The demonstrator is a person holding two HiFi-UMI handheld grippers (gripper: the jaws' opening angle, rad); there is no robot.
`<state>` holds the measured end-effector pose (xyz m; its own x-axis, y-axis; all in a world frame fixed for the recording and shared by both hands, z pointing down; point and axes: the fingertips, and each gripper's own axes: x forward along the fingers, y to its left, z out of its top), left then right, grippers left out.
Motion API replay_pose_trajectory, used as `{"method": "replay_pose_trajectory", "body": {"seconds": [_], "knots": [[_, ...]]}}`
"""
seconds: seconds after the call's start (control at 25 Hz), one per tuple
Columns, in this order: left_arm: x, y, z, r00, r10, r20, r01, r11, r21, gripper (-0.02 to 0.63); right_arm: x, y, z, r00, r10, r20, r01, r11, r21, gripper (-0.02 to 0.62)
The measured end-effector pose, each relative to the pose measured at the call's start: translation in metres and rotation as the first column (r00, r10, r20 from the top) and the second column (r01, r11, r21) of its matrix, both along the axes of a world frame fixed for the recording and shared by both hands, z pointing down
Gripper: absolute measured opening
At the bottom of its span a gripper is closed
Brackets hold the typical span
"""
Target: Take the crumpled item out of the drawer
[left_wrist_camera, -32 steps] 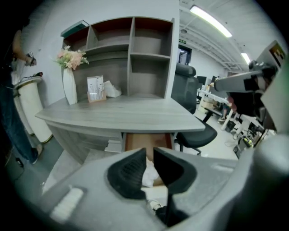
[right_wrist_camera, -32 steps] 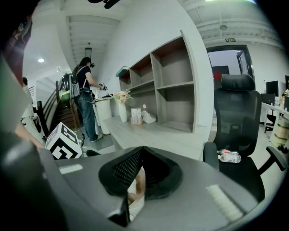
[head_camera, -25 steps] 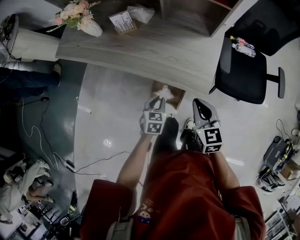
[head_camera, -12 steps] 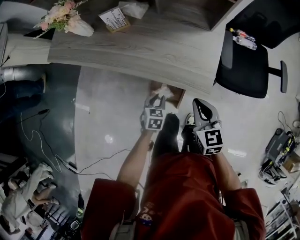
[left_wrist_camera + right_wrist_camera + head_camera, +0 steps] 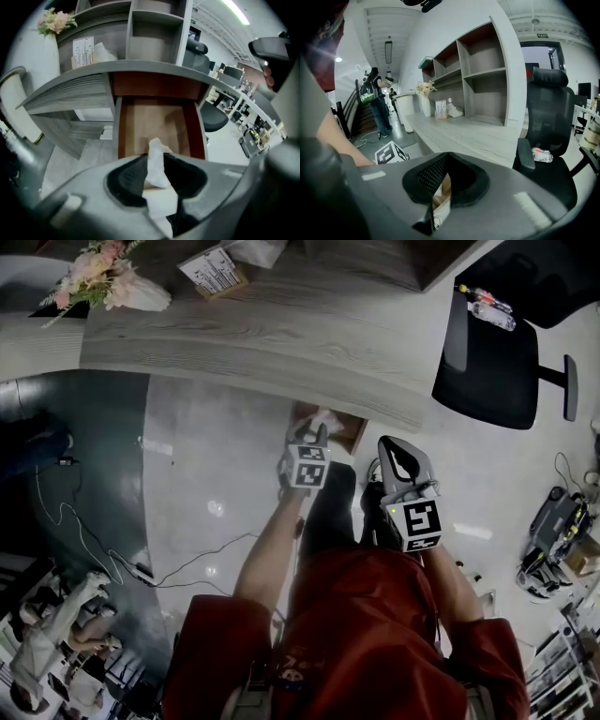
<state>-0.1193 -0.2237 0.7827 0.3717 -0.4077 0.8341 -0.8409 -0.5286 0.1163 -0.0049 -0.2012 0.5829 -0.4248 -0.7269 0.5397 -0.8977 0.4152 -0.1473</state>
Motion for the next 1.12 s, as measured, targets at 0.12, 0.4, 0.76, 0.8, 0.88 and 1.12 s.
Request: {"method": "replay_pose_trajectory", "body": {"seconds": [0.12, 0.4, 0.76, 0.8, 0.88, 1.12], "knots": [[-0.001, 0.000, 0.011, 1.000, 0.015, 0.007, -0.015, 1.000, -0.022, 0.107, -0.003, -0.006, 0.004, 1.000, 0.003, 0.008, -0.003, 1.000, 0.008, 0.000], [-0.003, 0.000, 0.032, 1.000, 0.020, -0.001, -0.020, 0.997, -0.069, 0.109, -0.003, -0.009, 0.011, 1.000, 0.004, 0.004, -0.004, 1.000, 0.007, 0.000], [-0.003, -0.005, 0.053, 0.998, 0.060, 0.030, -0.057, 0.993, -0.102, 0.104, -0.003, -0.007, 0.019, 1.000, 0.006, -0.007, -0.006, 1.000, -0.012, 0.000], [-0.002, -0.005, 0.054, 0.997, 0.069, 0.038, -0.065, 0.993, -0.102, 0.100, -0.003, -0.007, 0.019, 1.000, 0.007, -0.006, -0.007, 1.000, -0.013, 0.000], [-0.001, -0.004, 0.057, 0.995, 0.080, 0.057, -0.074, 0.992, -0.104, 0.095, -0.003, -0.007, 0.019, 1.000, 0.009, -0.006, -0.009, 1.000, -0.016, 0.000], [-0.003, 0.000, 0.068, 0.994, 0.069, 0.087, -0.058, 0.991, -0.124, 0.065, -0.002, -0.007, 0.020, 1.000, 0.010, -0.010, -0.011, 1.000, -0.022, 0.000]]}}
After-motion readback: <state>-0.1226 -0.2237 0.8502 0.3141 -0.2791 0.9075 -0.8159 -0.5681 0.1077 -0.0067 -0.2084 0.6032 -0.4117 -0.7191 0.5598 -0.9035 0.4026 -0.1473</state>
